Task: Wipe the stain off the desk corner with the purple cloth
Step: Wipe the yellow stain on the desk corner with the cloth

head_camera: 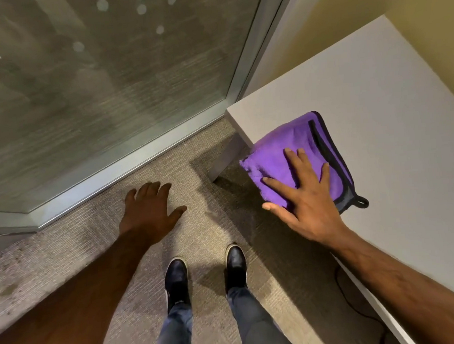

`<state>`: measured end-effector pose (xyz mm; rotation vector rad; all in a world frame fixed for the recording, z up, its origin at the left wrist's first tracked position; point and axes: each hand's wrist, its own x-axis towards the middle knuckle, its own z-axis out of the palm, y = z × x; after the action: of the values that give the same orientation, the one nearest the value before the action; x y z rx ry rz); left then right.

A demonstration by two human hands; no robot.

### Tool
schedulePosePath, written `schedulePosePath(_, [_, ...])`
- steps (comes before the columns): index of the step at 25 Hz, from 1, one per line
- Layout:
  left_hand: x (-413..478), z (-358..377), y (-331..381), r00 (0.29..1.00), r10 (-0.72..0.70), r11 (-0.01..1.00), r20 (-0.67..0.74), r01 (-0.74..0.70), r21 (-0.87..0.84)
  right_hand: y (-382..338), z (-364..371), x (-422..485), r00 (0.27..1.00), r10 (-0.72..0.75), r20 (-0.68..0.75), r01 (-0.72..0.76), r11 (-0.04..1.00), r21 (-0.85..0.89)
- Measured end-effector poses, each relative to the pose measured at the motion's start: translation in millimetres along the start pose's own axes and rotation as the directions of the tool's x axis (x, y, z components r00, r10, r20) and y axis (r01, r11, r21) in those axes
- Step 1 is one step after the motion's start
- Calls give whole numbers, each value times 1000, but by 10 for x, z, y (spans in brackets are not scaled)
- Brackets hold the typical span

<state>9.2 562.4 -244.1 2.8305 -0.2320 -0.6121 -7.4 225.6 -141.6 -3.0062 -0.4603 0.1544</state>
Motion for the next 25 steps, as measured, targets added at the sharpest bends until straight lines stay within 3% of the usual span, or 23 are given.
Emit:
schedulePosePath(3, [2, 50, 24, 1000, -2, 1000, 22, 2, -12, -32, 26, 188, 998, 57, 11, -56, 997, -58])
schedulePosePath(11, [131, -3, -18, 999, -26, 999, 27, 26, -27, -155, 30, 732, 997, 36, 65, -26, 989, -149])
schedulePosePath(19, [186, -6, -29, 997, -47, 999, 57, 48, -22, -343, -19, 1416, 1000, -13, 23, 15, 996, -85])
schedulePosePath(25, [162, -24, -114, 996, -73, 997, 48, 75, -30, -203, -173, 1979, 992, -130, -7, 130, 992, -5])
